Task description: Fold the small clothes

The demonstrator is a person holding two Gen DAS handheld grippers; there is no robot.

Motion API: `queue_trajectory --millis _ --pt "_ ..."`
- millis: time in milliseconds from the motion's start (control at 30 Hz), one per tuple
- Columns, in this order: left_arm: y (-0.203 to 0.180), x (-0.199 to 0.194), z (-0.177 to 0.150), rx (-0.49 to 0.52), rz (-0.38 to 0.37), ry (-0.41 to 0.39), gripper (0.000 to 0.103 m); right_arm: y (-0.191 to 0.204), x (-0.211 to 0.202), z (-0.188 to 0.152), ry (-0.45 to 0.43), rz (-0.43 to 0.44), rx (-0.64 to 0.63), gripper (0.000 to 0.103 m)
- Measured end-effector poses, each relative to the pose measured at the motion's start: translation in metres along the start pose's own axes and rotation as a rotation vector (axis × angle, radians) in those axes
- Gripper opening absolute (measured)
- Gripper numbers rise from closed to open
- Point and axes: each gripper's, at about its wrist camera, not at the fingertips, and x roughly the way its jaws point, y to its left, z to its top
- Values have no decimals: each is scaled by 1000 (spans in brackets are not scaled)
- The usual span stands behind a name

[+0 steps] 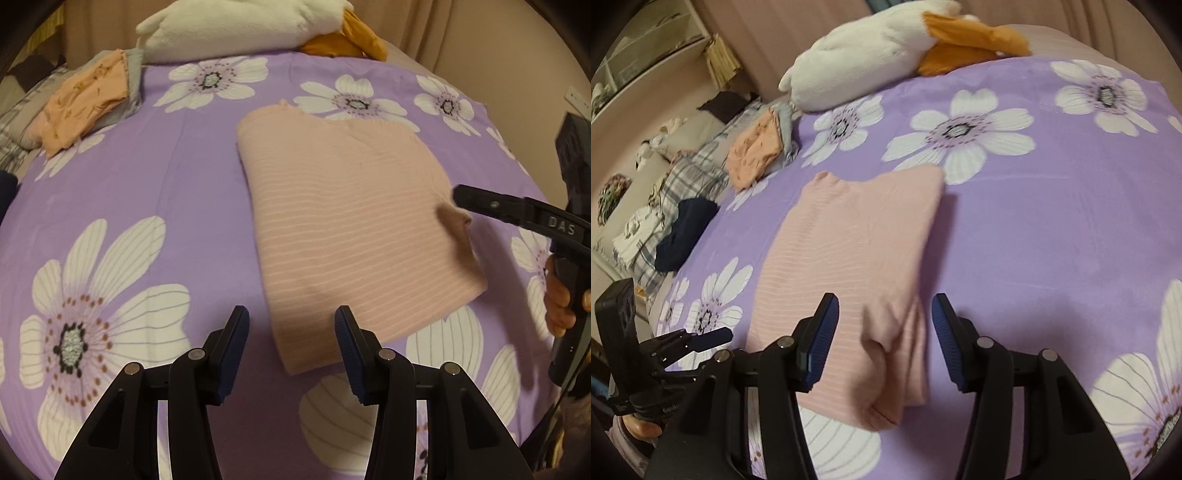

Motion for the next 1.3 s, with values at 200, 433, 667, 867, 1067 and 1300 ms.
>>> queue_trajectory --millis 200,433,667,867,1067,1300 --pt "-2 6 -2 1 -5 22 47 -1 32 -7 110 -53 5 49" --pt "-3 -8 -2 -13 1 -4 47 -2 12 -11 79 -40 25 50" --pt "-13 -34 0 -14 6 -59 47 11 -25 -14 23 -39 -2 51" --pt "-23 -51 0 -1 18 -94 47 24 -45 -24 16 -50 -24 55" --pt "-31 -64 -3 9 22 -114 63 40 -58 -34 12 -55 -55 59" --pt "-36 -80 -6 1 22 -149 64 56 -69 -43 8 -69 -85 64"
